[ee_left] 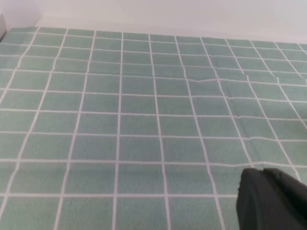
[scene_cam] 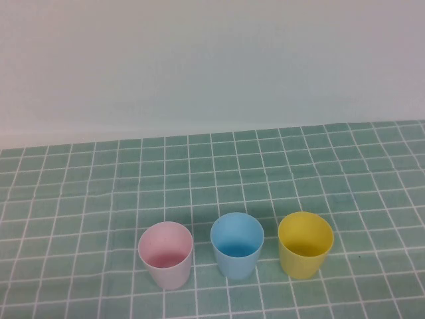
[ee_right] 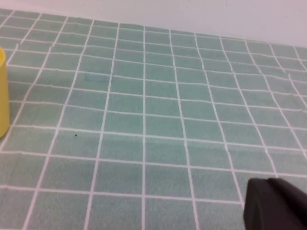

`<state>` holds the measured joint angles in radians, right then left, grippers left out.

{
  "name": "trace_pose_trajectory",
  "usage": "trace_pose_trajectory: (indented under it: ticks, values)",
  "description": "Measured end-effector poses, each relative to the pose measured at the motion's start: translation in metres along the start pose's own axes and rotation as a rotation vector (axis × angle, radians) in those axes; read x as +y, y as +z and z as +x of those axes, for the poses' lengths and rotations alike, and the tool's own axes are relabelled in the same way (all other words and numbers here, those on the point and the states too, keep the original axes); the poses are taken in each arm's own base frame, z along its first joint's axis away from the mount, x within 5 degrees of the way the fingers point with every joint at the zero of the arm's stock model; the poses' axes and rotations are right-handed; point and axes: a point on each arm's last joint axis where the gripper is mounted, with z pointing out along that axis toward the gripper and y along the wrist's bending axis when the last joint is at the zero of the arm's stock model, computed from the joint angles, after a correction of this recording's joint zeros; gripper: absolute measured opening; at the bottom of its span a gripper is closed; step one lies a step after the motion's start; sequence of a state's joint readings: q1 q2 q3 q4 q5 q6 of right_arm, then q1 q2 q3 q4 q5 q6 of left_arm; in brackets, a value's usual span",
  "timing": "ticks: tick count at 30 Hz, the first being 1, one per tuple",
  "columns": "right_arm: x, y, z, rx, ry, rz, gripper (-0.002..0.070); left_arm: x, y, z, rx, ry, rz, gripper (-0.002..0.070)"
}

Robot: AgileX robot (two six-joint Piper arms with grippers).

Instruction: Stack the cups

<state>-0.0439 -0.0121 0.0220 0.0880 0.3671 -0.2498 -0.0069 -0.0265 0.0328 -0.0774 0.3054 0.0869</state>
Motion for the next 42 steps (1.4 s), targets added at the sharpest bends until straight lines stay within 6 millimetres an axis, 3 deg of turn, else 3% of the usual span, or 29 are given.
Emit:
trace_pose_trajectory:
  ticks: [6,11,22,31,36,42]
  values:
    - [-0.001,0.000,-0.003,-0.041,0.000,0.011,-0.0002,0.001,-0.001,-0.016,-0.177,0.000,-0.015,-0.0001]
    - [-0.004,-0.001,-0.015,-0.180,0.000,0.047,-0.0001,0.003,-0.006,-0.034,-0.379,-0.012,-0.031,-0.0001]
    - [-0.009,-0.007,-0.034,-0.404,0.019,0.099,-0.0002,0.003,-0.008,-0.037,-0.415,-0.039,-0.029,-0.0001]
    - [-0.011,-0.011,-0.041,-0.494,0.024,0.124,-0.0001,0.005,-0.014,-0.049,-0.564,-0.321,0.034,0.0000]
    - [-0.012,-0.015,-0.049,-0.519,0.024,0.128,-0.0001,0.002,-0.024,-0.069,-0.433,-0.342,0.050,-0.0001]
    - [-0.015,-0.036,-0.086,-0.404,-0.063,0.111,-0.0001,-0.001,-0.042,-0.121,-0.153,-0.174,0.027,0.0000]
